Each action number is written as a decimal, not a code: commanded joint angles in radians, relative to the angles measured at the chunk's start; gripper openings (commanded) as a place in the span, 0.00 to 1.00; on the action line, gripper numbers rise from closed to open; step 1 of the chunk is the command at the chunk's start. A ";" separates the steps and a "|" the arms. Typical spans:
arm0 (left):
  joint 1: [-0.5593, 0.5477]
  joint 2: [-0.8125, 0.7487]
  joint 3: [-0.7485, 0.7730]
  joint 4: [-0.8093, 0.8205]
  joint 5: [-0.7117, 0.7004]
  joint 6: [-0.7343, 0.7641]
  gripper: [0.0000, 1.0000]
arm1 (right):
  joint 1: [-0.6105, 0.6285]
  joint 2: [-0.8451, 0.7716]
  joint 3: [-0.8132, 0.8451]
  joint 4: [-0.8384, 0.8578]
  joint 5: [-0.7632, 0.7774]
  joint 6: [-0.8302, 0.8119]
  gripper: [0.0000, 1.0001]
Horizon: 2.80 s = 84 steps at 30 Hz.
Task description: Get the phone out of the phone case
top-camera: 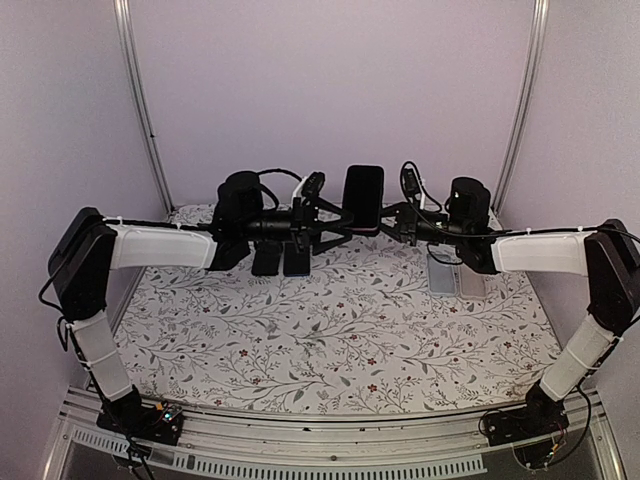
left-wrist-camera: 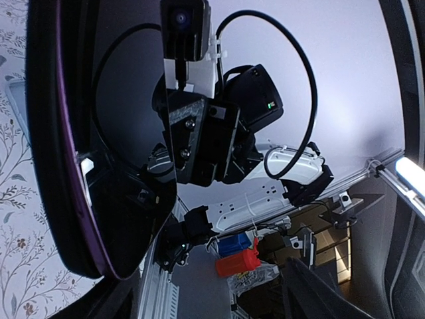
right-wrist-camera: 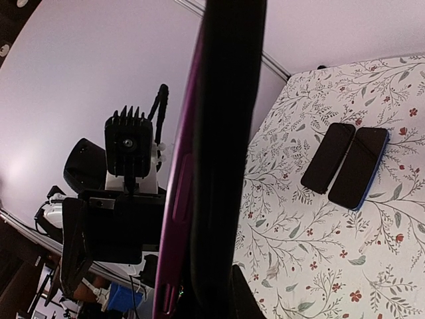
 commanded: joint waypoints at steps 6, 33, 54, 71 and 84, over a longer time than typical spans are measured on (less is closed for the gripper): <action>-0.010 0.031 0.019 0.086 -0.040 -0.052 0.75 | 0.031 -0.018 0.044 0.100 0.005 -0.005 0.00; 0.000 0.057 -0.082 0.345 -0.137 -0.236 0.74 | 0.057 -0.025 0.036 0.134 -0.003 -0.018 0.00; 0.001 0.055 -0.102 0.378 -0.189 -0.257 0.74 | 0.062 -0.043 0.024 0.167 -0.021 -0.020 0.01; 0.000 0.065 -0.134 0.528 -0.221 -0.322 0.72 | 0.081 -0.034 0.016 0.146 0.007 -0.054 0.01; 0.000 0.060 -0.145 0.511 -0.240 -0.312 0.55 | 0.087 -0.043 0.011 0.125 0.016 -0.077 0.01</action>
